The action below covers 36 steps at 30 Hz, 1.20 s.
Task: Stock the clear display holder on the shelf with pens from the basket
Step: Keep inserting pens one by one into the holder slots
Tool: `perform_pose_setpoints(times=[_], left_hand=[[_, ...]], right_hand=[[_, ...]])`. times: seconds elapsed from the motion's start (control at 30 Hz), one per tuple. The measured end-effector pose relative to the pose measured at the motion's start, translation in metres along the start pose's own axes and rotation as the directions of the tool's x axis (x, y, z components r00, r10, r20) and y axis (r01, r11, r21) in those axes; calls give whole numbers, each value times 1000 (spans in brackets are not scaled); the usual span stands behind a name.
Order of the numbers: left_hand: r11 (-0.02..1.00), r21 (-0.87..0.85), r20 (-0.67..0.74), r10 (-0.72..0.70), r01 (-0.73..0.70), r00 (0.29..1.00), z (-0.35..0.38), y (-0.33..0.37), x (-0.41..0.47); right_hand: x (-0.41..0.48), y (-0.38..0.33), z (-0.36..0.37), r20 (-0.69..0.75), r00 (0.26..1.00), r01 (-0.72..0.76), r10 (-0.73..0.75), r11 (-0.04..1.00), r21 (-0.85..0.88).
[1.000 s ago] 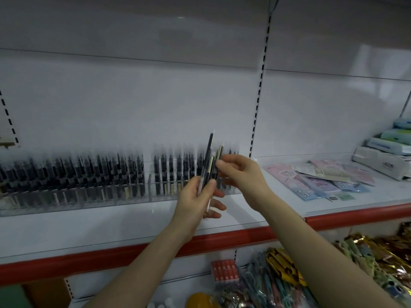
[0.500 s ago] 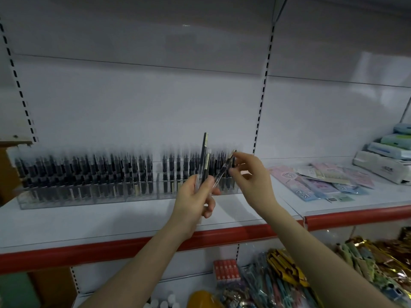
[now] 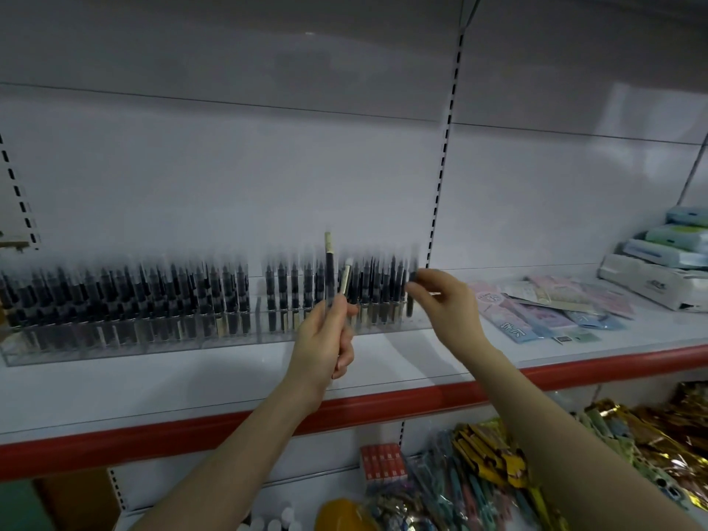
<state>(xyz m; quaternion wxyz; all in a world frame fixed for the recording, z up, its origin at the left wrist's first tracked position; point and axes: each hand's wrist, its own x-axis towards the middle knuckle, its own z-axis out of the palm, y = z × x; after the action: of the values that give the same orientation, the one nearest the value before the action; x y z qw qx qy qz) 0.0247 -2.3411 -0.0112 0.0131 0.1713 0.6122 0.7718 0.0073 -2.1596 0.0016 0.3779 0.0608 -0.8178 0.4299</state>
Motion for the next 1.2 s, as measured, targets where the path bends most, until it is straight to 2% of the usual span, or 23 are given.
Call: perform_pose_setpoints(times=[0.1, 0.2, 0.37, 0.53, 0.73, 0.93, 1.03, 1.2], left_hand=[[1000, 10, 10, -21, 20, 1000, 0, -4, 3], [998, 47, 4, -31, 31, 1000, -1, -7, 8], [974, 218, 11, 66, -67, 998, -1, -11, 13], [980, 182, 10, 81, -81, 997, -2, -13, 13], [972, 218, -6, 96, -93, 995, -5, -16, 15], [994, 102, 27, 35, -38, 999, -5, -17, 12], [991, 122, 30, 41, -44, 999, -6, -17, 12], [960, 262, 18, 94, -95, 995, -8, -21, 12]], right_hand=[[14, 2, -7, -66, 994, -86, 91, 994, 67], [27, 3, -10, -85, 989, -120, 124, 991, 50], [46, 6, -8, -77, 983, -163, 166, 985, 50], [54, 10, -2, -50, 978, -202, 203, 979, 24], [56, 12, 2, -24, 979, -204, 203, 979, -22], [50, 18, 5, 13, 972, -231, 233, 970, -79], [46, 24, 9, 42, 964, -257, 262, 961, -97], [45, 25, 12, 54, 962, -260, 267, 959, -112]])
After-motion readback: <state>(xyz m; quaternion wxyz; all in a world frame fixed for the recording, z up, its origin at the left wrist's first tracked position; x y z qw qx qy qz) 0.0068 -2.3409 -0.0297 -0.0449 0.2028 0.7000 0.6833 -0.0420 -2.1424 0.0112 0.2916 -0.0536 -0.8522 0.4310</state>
